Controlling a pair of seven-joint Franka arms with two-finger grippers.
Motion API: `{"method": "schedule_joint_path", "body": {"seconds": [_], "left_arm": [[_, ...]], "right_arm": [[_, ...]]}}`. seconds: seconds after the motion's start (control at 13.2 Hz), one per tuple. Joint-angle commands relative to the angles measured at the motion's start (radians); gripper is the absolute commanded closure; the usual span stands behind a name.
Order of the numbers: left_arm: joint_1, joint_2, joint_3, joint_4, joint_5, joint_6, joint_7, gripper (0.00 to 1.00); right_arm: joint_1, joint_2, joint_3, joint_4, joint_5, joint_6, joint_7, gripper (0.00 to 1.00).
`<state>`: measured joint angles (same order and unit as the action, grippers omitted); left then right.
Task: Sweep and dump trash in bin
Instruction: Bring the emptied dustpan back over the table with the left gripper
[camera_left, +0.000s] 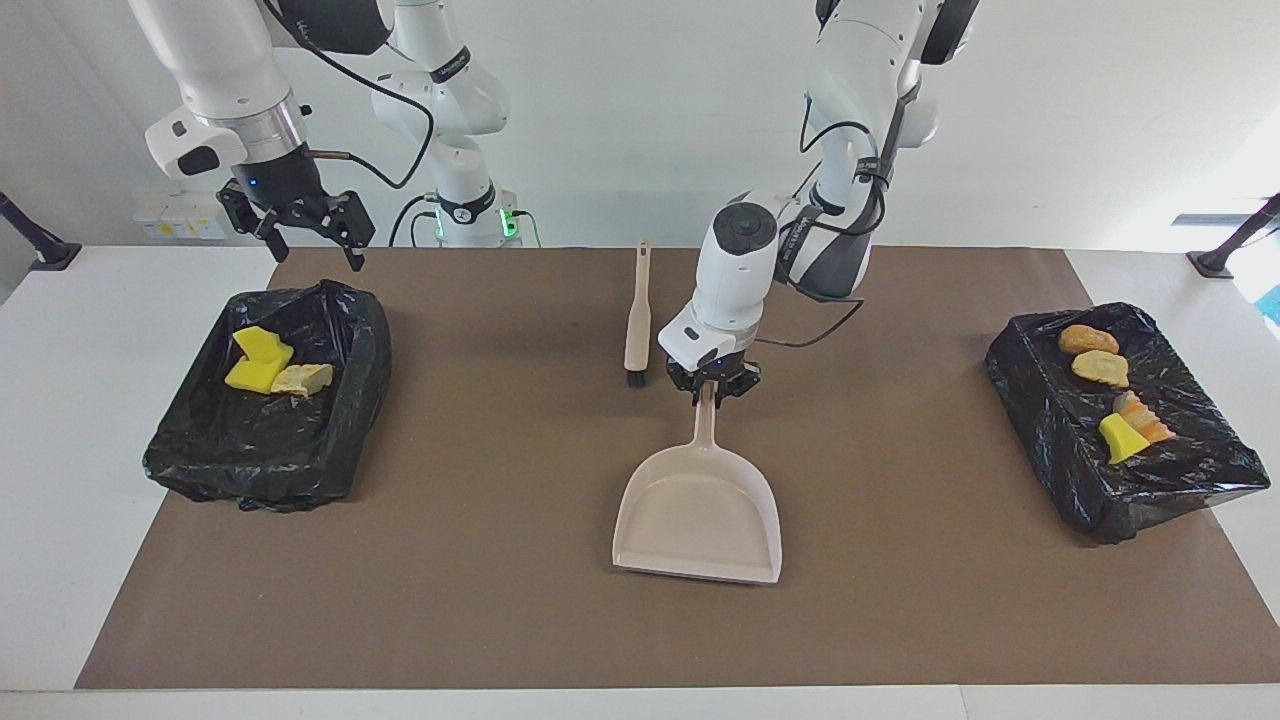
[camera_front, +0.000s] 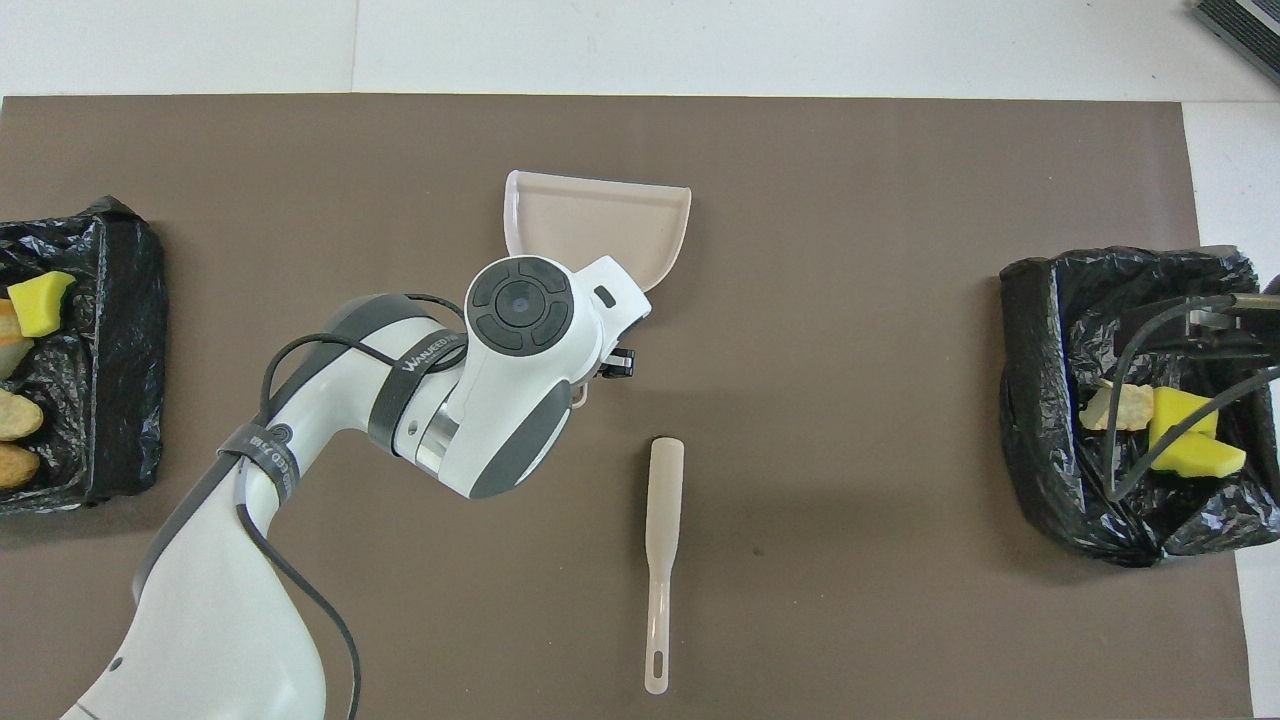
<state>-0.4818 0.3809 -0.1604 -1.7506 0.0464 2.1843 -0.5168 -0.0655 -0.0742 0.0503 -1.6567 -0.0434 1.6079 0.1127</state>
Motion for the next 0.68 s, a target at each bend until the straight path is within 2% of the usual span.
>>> {"method": "schedule_joint_path", "body": {"seconds": [0.0,0.08,0.15,0.23,0.3,0.61], "left_arm": [[-0.054,0.01,0.019,0.026,-0.011,0.006,-0.203,1.0],[-0.041,0.0,0.018,0.039,-0.011,-0.001,-0.244,0.88],[-0.035,-0.019,0.018,0.036,-0.014,-0.011,-0.246,0.68],[-0.023,-0.049,0.018,0.036,-0.016,-0.041,-0.258,0.24],[-0.018,-0.066,0.021,0.034,-0.014,-0.067,-0.246,0.0],[0.041,-0.115,0.027,0.037,-0.014,-0.142,-0.241,0.0]], "right_arm": [[0.054,0.008,-0.023,0.015,0.005,-0.019,-0.007,0.0],[0.067,0.008,-0.027,0.014,0.004,-0.019,-0.005,0.0],[0.067,0.008,-0.03,0.014,0.004,-0.019,-0.005,0.0],[0.066,0.01,-0.036,0.014,0.002,-0.019,-0.005,0.0],[0.065,0.008,-0.052,0.015,0.005,-0.019,-0.007,0.0],[0.061,0.005,-0.05,0.015,0.02,-0.019,-0.01,0.0]]}}
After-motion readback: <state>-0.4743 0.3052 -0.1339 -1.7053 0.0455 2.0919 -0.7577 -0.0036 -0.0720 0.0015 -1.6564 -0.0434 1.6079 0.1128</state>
